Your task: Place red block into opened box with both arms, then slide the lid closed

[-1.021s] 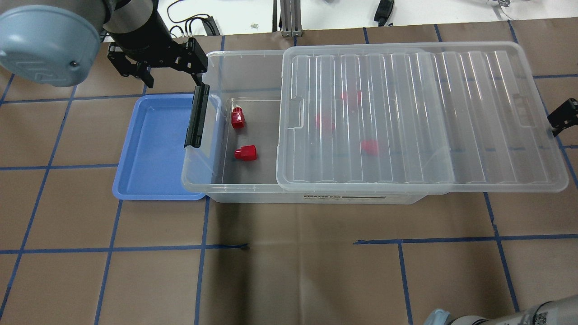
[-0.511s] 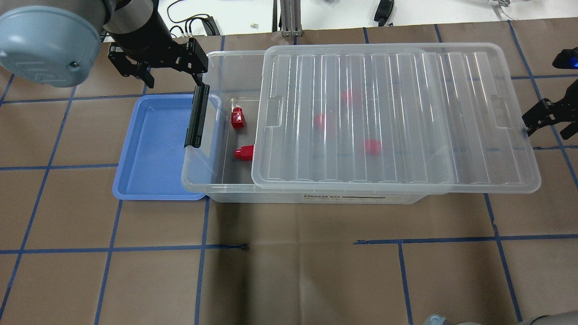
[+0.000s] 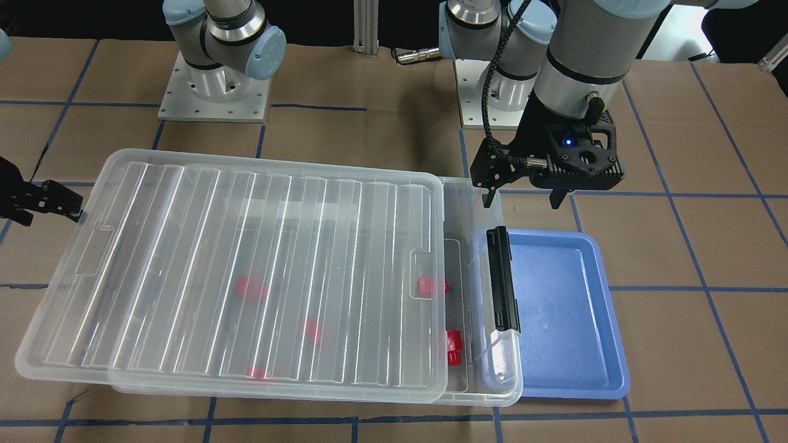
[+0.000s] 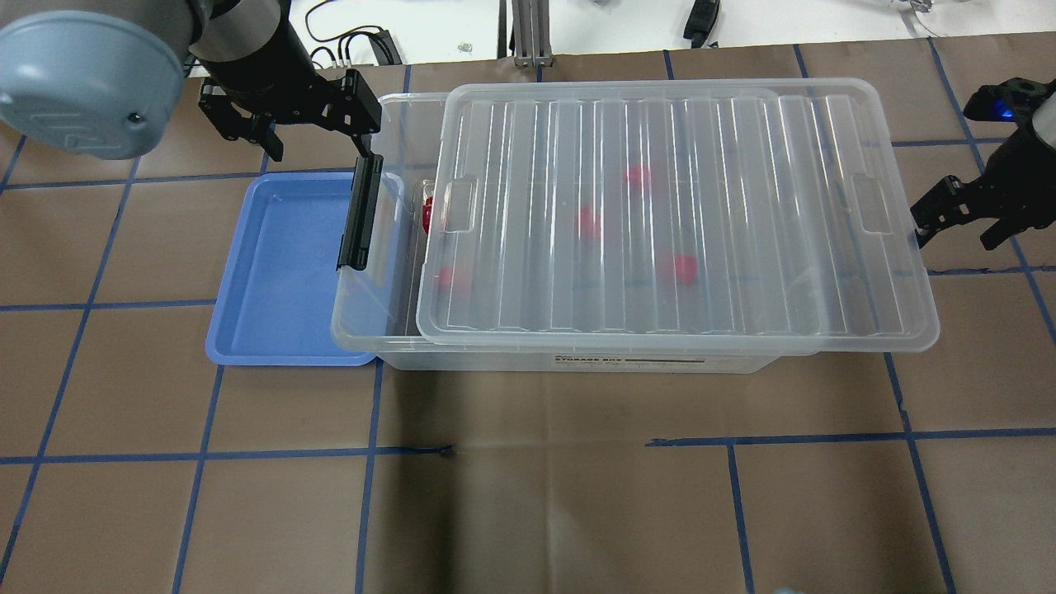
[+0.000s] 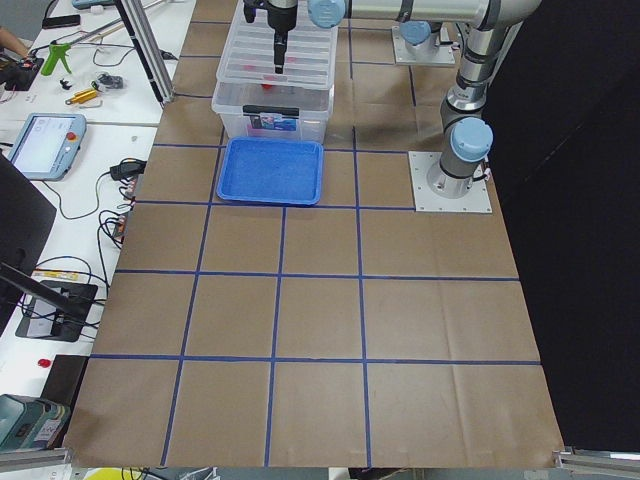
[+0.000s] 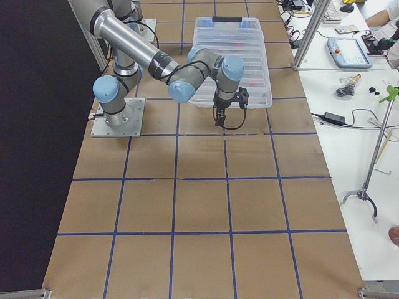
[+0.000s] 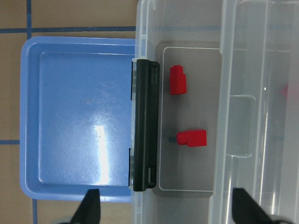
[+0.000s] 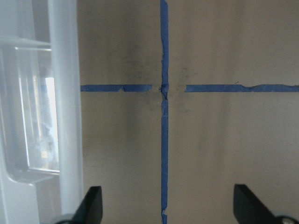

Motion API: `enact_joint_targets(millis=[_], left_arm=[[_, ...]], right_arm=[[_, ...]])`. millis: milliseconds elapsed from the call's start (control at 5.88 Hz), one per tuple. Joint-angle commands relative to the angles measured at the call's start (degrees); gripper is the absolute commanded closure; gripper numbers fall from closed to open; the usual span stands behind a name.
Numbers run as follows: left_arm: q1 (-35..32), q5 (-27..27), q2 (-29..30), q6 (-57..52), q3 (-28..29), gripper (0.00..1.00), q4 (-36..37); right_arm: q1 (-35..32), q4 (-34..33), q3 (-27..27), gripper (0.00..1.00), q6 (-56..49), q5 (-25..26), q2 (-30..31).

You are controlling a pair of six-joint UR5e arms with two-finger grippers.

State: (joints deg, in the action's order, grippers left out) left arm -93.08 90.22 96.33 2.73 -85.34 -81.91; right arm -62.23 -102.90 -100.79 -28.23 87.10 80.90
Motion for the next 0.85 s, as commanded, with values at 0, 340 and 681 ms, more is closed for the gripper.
enact_joint_targets(millis=[0, 340, 681], left_arm=[[0.0, -0.14, 0.0, 0.0, 0.0, 0.02, -0.09], [0.0, -0.14, 0.0, 0.0, -0.17, 0.02, -0.09], [0.0, -0.14, 0.0, 0.0, -0.18, 0.02, -0.09]], right_arm=[[-3.15, 0.07, -0.02, 0.0, 2.9, -1.5, 0.66], [-5.0, -0.02, 0.24, 0.0, 3.18, -1.5, 0.84], [-6.06, 2.24, 5.74, 0.0, 3.44, -0.79, 4.59]])
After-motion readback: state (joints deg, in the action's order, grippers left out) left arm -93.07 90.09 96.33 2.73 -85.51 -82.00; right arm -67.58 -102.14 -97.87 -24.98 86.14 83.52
